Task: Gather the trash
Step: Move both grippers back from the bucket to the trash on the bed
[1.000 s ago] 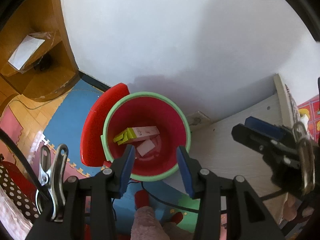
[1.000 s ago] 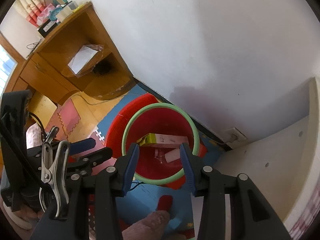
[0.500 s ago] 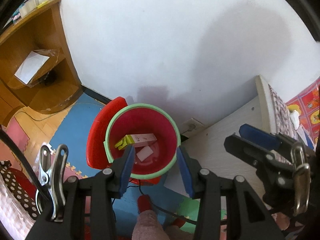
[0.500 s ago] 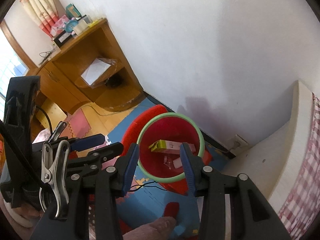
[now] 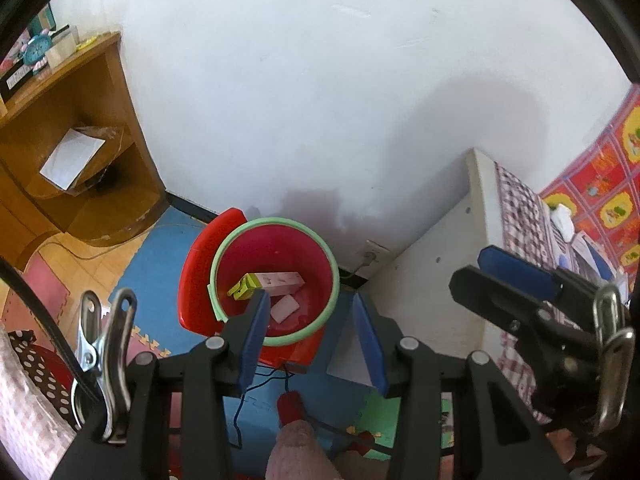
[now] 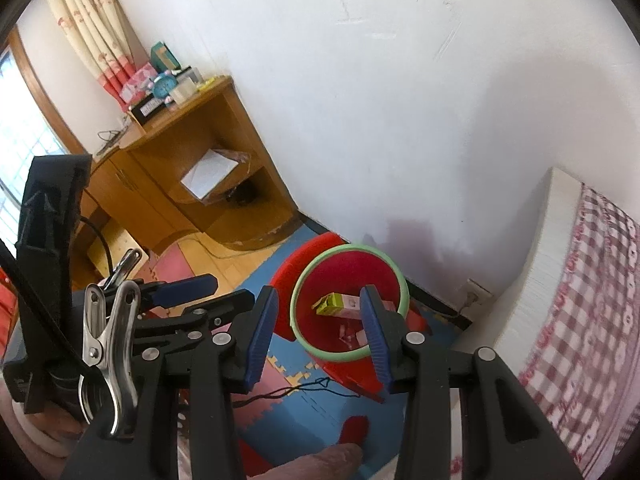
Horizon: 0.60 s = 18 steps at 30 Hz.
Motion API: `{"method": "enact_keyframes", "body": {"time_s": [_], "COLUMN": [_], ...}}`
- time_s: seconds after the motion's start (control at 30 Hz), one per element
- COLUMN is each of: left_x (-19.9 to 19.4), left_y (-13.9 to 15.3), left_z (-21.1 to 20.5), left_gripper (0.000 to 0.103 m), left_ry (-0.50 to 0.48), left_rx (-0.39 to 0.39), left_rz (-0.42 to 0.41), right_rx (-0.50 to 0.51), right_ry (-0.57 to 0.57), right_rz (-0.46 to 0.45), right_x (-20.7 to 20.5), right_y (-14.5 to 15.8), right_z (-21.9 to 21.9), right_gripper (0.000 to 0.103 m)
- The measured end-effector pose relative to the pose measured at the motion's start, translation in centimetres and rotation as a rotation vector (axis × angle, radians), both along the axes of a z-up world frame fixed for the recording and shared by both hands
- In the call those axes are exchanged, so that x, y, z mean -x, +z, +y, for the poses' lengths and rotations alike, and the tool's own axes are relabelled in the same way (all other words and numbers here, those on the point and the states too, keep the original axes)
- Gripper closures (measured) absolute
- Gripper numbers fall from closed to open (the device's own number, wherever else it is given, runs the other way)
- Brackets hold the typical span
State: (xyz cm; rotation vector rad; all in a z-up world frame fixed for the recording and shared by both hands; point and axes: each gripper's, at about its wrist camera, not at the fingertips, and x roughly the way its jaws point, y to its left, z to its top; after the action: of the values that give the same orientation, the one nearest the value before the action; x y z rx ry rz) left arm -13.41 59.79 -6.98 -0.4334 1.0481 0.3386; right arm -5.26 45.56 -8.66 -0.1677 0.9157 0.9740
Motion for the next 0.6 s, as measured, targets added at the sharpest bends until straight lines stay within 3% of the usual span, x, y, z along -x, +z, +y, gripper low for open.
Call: {"method": "enact_keyframes", "body": {"time_s": [0.6], "left_x": [1.2], "left_y": [5.6], "left_z": [-8.7], "left_gripper": [0.058], "left_ry": [-0.104], "left_rx": [-0.031], "left_rz": [-0.042], "right_rx": [-0.125], "right_ry": [-0.077], "right_rz": [-0.072], "right_x": [4.0], "right_y": [5.9], "right_z": [-9.8], "right_gripper": [0.06]}}
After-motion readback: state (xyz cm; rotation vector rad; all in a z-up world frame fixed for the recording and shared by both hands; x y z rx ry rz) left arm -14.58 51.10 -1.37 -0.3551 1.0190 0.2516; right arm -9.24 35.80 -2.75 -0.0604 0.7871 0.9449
